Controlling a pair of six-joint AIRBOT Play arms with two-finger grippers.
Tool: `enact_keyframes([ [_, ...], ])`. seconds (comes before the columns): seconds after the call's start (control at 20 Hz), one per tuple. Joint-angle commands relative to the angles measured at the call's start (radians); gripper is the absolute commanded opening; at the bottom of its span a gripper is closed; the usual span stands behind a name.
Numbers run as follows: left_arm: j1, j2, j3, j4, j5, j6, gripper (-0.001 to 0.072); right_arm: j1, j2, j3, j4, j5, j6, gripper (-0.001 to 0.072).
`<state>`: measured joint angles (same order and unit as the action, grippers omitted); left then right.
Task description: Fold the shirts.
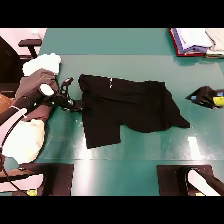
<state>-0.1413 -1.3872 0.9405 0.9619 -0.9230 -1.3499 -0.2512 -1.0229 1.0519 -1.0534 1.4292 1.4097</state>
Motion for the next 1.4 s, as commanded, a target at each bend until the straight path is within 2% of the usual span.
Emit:
enact_keyframes([
  [0.0, -0.004, 0.044, 0.064, 0.033, -0.029, -0.003, 0.0030, -0.111, -0.001, -0.003, -0.235, 0.102, -0.001, 0.0473],
  [0.05, -0.004, 0.060, 0.079, 0.033, -0.028, -0.003, 0.0030, -0.143, -0.002, -0.017, -0.270, 0.098, -0.001, 0.0542],
  [0.1, -0.005, 0.068, 0.088, 0.031, -0.029, -0.003, 0.0030, -0.180, -0.002, -0.053, -0.273, 0.083, -0.001, 0.0557],
  [0.35, -0.004, 0.074, 0.090, 0.026, -0.050, -0.004, 0.0030, -0.259, -0.070, -0.301, -0.137, -0.040, -0.021, 0.0556],
  [0.5, -0.005, 0.074, 0.090, 0.026, -0.057, -0.004, 0.0030, -0.248, -0.147, -0.355, -0.007, -0.132, -0.053, 0.0554],
  [0.65, -0.004, 0.074, 0.090, 0.025, -0.058, -0.005, 0.0030, -0.185, -0.193, -0.355, 0.042, -0.220, -0.055, 0.0538],
  [0.7, -0.005, 0.074, 0.090, 0.025, -0.058, -0.005, 0.0030, -0.162, -0.206, -0.351, 0.040, -0.228, -0.055, 0.0484],
  [0.75, -0.004, 0.074, 0.090, 0.025, -0.059, -0.005, 0.0030, -0.137, -0.222, -0.344, 0.037, -0.228, -0.055, 0.0480],
  [0.8, -0.004, 0.074, 0.090, 0.025, -0.061, -0.005, 0.0030, -0.120, -0.237, -0.337, 0.031, -0.226, -0.055, 0.0423],
  [0.85, -0.005, 0.074, 0.090, 0.025, -0.066, -0.005, 0.0030, -0.104, -0.241, -0.335, 0.032, -0.228, -0.057, 0.0282],
  [0.95, -0.004, 0.076, 0.090, 0.026, -0.087, -0.005, 0.0029, -0.087, -0.235, -0.335, 0.031, -0.234, -0.058, 0.0051],
  [1.0, -0.004, 0.085, 0.090, 0.026, -0.090, -0.005, 0.0029, -0.082, -0.218, -0.335, 0.030, -0.233, -0.058, 0.0018],
  [1.15, 0.004, 0.190, 0.122, 0.041, -0.083, -0.008, 0.0029, -0.083, -0.085, -0.314, 0.032, -0.223, -0.058, 0.0018],
  [1.35, 0.057, 0.393, 0.343, 0.055, -0.112, -0.012, 0.0029, -0.083, 0.127, -0.055, 0.045, -0.151, -0.057, 0.0018],
])
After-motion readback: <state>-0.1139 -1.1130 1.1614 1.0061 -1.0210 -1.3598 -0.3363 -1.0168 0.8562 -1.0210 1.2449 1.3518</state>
